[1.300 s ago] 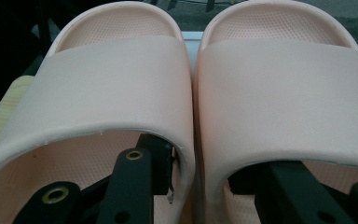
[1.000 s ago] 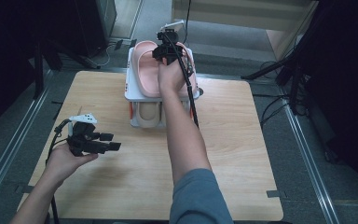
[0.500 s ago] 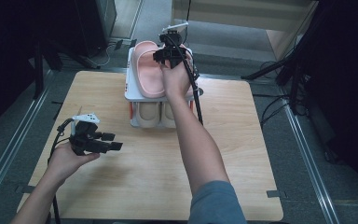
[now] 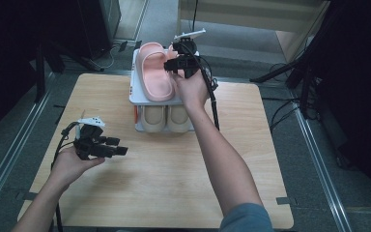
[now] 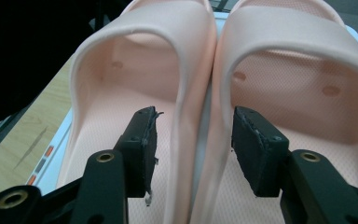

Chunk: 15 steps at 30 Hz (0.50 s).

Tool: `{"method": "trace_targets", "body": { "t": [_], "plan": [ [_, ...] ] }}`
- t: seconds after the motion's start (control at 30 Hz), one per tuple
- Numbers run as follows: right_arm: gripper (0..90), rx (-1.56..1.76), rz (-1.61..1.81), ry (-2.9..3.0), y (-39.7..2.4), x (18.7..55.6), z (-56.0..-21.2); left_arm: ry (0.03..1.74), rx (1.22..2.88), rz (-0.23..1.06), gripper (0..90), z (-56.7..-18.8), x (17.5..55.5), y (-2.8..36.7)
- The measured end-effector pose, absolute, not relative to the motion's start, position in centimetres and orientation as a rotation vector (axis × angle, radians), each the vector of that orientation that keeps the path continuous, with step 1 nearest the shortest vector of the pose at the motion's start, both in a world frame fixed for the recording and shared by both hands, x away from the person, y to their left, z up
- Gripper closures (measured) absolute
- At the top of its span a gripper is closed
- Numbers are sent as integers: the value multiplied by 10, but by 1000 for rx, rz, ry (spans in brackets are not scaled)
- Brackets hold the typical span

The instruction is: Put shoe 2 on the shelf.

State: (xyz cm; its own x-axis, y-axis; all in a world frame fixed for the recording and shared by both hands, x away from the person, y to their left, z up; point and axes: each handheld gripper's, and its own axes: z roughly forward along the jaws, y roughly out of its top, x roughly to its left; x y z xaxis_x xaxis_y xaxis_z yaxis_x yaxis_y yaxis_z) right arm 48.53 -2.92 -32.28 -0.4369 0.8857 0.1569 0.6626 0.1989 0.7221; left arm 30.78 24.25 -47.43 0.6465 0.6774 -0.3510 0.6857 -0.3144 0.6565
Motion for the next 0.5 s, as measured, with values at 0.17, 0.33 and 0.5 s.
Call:
{"method": "trace_targets", "body": {
  "t": [0.17,0.33,0.5],
  "plan": [
    [513,1431,1100,2226,-37,476,-325,1059,2050,-4,386,-475,308,241],
    [513,1392,1122,2259,-45,464,-327,1065,2054,2,386,-476,309,241],
    [513,1336,1145,2295,-52,450,-331,1075,2044,4,385,-477,308,240]
  ]
}}
